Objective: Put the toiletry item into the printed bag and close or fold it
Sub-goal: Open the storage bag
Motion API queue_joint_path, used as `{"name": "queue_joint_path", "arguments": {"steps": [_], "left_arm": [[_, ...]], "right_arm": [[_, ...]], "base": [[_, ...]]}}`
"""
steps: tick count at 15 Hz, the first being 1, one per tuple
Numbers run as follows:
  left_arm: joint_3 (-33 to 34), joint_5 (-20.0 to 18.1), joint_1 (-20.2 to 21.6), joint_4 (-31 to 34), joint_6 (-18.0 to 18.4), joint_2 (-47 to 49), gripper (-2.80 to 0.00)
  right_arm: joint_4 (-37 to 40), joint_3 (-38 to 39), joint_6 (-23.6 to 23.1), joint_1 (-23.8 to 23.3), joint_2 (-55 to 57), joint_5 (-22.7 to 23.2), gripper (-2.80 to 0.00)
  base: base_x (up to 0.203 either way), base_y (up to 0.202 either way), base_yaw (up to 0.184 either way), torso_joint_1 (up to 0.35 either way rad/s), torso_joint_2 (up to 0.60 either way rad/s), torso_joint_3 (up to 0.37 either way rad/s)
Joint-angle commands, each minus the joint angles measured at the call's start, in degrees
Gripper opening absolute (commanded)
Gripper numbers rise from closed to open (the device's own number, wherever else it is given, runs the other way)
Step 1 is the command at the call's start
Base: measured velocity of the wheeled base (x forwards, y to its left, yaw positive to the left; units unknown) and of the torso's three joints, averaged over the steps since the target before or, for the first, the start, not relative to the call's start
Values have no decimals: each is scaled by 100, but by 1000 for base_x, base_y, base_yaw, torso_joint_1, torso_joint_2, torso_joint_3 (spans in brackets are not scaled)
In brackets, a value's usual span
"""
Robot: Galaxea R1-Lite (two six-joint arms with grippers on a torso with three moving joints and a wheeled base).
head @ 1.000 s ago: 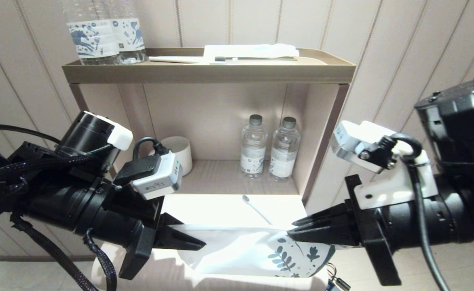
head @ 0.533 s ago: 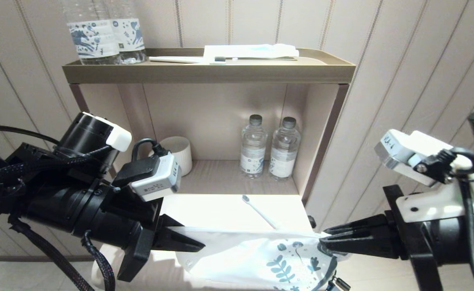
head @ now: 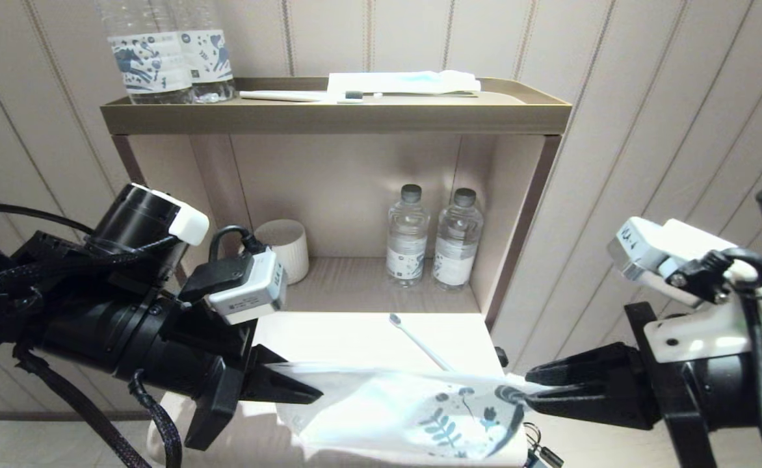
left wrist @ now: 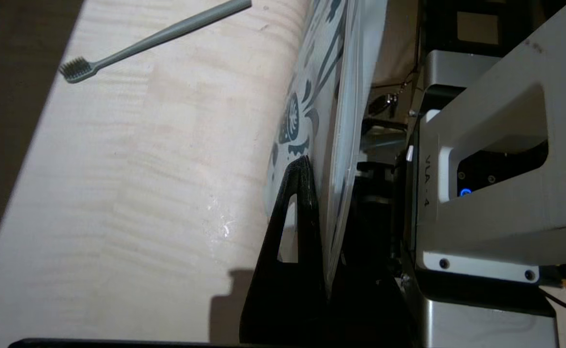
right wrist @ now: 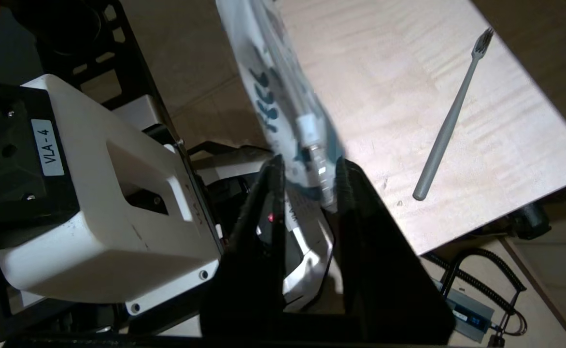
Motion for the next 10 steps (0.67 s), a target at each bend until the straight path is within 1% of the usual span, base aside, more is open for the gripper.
{"name": "queue_joint_path", "arguments": {"steps": [1, 6, 10], "left_arm": [[-19, -39, -12, 5, 31, 12, -280], [-28, -42, -12, 5, 31, 9, -280], [-72, -103, -12, 5, 31, -27, -280]], "right_arm": [[-4, 86, -108, 41, 27, 30, 0], [2, 93, -94, 6, 125, 57, 0], [-27, 180, -106, 14, 302, 167, 0]], "base": [[0, 0, 0, 0, 0, 0], [0, 0, 0, 0, 0, 0], [0, 0, 0, 0, 0, 0]]}}
